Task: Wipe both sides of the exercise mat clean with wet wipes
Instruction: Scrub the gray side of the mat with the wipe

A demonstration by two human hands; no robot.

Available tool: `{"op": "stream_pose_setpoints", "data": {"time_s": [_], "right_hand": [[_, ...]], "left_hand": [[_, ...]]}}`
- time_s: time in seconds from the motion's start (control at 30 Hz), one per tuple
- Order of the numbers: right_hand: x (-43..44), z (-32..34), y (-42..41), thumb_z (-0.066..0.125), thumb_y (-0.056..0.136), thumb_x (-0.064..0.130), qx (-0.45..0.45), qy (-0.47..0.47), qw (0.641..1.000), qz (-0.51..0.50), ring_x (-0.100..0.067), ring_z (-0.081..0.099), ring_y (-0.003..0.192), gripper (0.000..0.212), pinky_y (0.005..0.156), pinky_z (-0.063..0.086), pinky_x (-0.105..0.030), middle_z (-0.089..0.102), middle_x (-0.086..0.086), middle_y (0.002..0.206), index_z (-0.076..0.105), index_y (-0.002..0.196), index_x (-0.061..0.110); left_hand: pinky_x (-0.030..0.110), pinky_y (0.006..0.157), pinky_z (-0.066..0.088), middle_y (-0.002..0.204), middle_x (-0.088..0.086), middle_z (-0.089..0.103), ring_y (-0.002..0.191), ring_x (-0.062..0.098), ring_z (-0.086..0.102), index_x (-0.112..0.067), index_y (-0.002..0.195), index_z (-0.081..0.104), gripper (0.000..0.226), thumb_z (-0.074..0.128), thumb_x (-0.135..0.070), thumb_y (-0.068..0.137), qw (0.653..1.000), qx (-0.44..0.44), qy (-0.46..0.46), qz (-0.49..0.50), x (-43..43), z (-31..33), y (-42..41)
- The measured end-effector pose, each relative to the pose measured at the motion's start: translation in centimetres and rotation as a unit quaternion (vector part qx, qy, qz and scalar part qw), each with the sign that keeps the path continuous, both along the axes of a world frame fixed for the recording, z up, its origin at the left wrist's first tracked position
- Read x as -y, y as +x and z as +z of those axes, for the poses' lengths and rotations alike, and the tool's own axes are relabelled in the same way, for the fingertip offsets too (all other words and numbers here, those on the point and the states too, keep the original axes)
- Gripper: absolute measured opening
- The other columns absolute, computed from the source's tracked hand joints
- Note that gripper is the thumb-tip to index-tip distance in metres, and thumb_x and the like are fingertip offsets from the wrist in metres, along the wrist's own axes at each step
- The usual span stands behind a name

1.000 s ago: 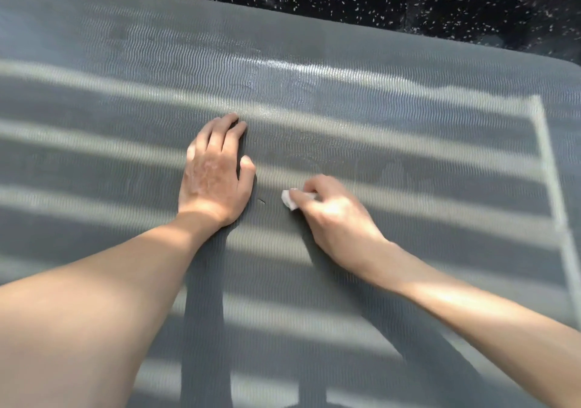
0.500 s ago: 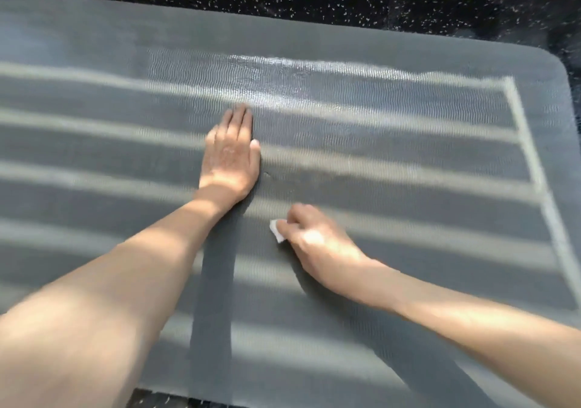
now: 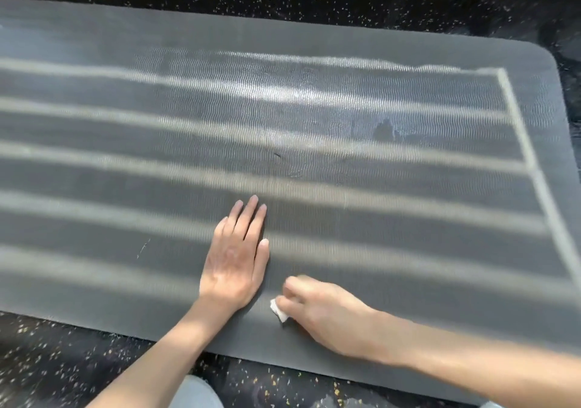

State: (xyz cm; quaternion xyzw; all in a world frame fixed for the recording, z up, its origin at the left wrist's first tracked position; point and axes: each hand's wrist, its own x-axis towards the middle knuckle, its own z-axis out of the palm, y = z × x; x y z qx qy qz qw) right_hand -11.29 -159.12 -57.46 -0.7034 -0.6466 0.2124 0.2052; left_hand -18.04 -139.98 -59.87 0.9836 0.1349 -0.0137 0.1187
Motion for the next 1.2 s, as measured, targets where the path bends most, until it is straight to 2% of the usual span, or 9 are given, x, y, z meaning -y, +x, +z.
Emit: {"op": "stream_pose_setpoints", "data": {"time_s": [0.17, 0.33, 0.53, 0.67, 0.73, 0.87, 0.97, 1.07, 1.2], "right_hand": [[-3.3, 0.6, 3.1, 0.045, 0.097, 0.040, 0.007, -0.010, 0.978, -0.210, -0.018, 0.048, 0.078, 0.025, 0.066, 0.031, -0.034, 0.050, 0.003, 0.086, 0.047, 0.085, 0.018], [0.9, 2.0, -3.6, 0.035, 0.101, 0.041, -0.010, -0.027, 0.999, -0.034, -0.003, 0.045, 0.072, 0.027, 0.064, 0.032, -0.025, 0.045, 0.008, 0.087, 0.046, 0.080, 0.028], [-0.5, 1.2, -0.5, 0.038, 0.093, 0.023, -0.040, -0.027, 0.983, -0.175, -0.016, 0.040, 0.067, 0.022, 0.055, 0.042, -0.032, 0.043, -0.003, 0.082, 0.058, 0.090, 0.013], [0.9, 1.9, -3.2, 0.037, 0.098, 0.042, 0.034, 0.006, 0.994, -0.108, -0.015, 0.045, 0.078, 0.031, 0.066, 0.033, -0.032, 0.050, -0.001, 0.092, 0.051, 0.091, 0.015], [0.9, 1.3, -2.7, 0.034, 0.095, 0.041, -0.016, 0.008, 0.995, -0.094, -0.017, 0.046, 0.078, 0.033, 0.066, 0.035, -0.032, 0.051, -0.002, 0.094, 0.057, 0.093, 0.016], [1.3, 1.3, 0.2, 0.051, 0.093, 0.020, -0.010, -0.029, 0.977, -0.210, -0.016, 0.032, 0.065, 0.009, 0.053, 0.037, -0.029, 0.046, -0.005, 0.082, 0.059, 0.093, 0.015], [3.0, 2.2, -2.8, 0.046, 0.098, 0.040, -0.030, -0.059, 0.984, -0.166, -0.015, 0.040, 0.066, 0.022, 0.062, 0.038, -0.036, 0.048, 0.005, 0.080, 0.047, 0.084, 0.022], [4.1, 2.8, -4.8, 0.036, 0.098, 0.047, -0.031, -0.067, 0.995, -0.060, -0.017, 0.049, 0.071, 0.030, 0.062, 0.035, -0.035, 0.053, 0.004, 0.084, 0.051, 0.086, 0.024], [2.8, 2.3, -2.0, 0.038, 0.097, 0.046, 0.009, -0.075, 0.983, -0.167, -0.018, 0.052, 0.086, 0.028, 0.072, 0.038, -0.036, 0.054, 0.006, 0.095, 0.053, 0.090, 0.022]], "left_hand": [[0.038, 0.118, 0.018, 0.159, 0.010, 0.031, 0.147, 0.028, 0.024, -0.006, 0.149, 0.038, 0.057, 0.030, -0.034, 0.100, 1.000, -0.004, -0.002, 0.014, 0.0, -0.1, -0.1], [0.033, 0.119, 0.012, 0.160, 0.005, 0.028, 0.148, 0.024, 0.022, -0.010, 0.150, 0.036, 0.058, 0.026, -0.037, 0.100, 1.000, -0.011, -0.001, 0.025, 0.2, 0.5, 0.2], [0.038, 0.120, 0.017, 0.160, 0.008, 0.028, 0.148, 0.026, 0.022, -0.008, 0.150, 0.035, 0.057, 0.027, -0.034, 0.100, 1.000, 0.001, -0.004, 0.020, 0.2, 0.1, -0.1], [0.048, 0.115, 0.026, 0.158, 0.016, 0.030, 0.145, 0.035, 0.027, -0.002, 0.148, 0.036, 0.058, 0.028, -0.033, 0.100, 1.000, -0.010, 0.020, 0.011, 0.5, 0.6, -0.3], [0.050, 0.114, 0.026, 0.157, 0.021, 0.030, 0.144, 0.040, 0.027, 0.000, 0.148, 0.037, 0.060, 0.033, -0.032, 0.098, 0.999, -0.011, 0.033, -0.015, 1.6, 0.6, -1.5], [0.051, 0.114, 0.028, 0.156, 0.021, 0.031, 0.144, 0.043, 0.027, 0.000, 0.146, 0.039, 0.060, 0.036, -0.031, 0.094, 0.997, -0.020, 0.064, -0.048, 3.4, 0.3, -3.9], [0.052, 0.114, 0.027, 0.156, 0.021, 0.031, 0.143, 0.043, 0.027, -0.002, 0.147, 0.038, 0.061, 0.036, -0.032, 0.094, 0.997, -0.025, 0.066, -0.042, 3.4, 0.3, -3.7], [0.053, 0.114, 0.028, 0.156, 0.020, 0.031, 0.143, 0.043, 0.027, -0.002, 0.147, 0.038, 0.061, 0.036, -0.032, 0.094, 0.997, -0.031, 0.057, -0.042, 3.6, 0.5, -3.8], [0.051, 0.113, 0.027, 0.156, 0.019, 0.032, 0.143, 0.042, 0.027, -0.003, 0.146, 0.038, 0.061, 0.036, -0.033, 0.093, 0.998, -0.022, 0.057, -0.033, 3.5, 0.5, -3.6]]}}
